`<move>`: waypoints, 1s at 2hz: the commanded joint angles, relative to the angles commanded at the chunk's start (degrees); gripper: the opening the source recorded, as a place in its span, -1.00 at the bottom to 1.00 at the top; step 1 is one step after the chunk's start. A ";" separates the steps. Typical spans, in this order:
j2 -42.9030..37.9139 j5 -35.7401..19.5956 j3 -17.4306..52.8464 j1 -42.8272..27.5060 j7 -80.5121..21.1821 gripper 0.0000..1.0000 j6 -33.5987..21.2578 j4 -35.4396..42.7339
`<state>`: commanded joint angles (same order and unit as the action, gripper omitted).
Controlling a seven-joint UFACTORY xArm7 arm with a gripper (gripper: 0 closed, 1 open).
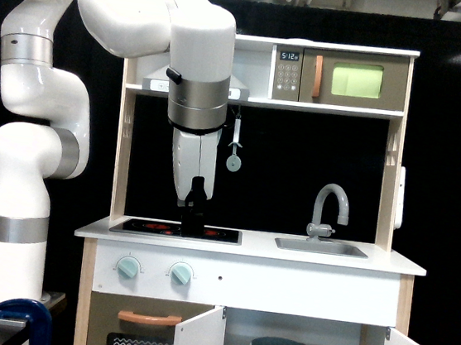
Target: Put the bowl inside the kitchen cabinet
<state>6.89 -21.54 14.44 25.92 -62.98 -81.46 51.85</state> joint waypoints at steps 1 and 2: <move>0.72 -0.02 -0.12 -0.33 0.62 1.00 -0.21 -0.26; 0.72 -0.02 -0.12 -0.33 0.62 1.00 -0.21 -0.26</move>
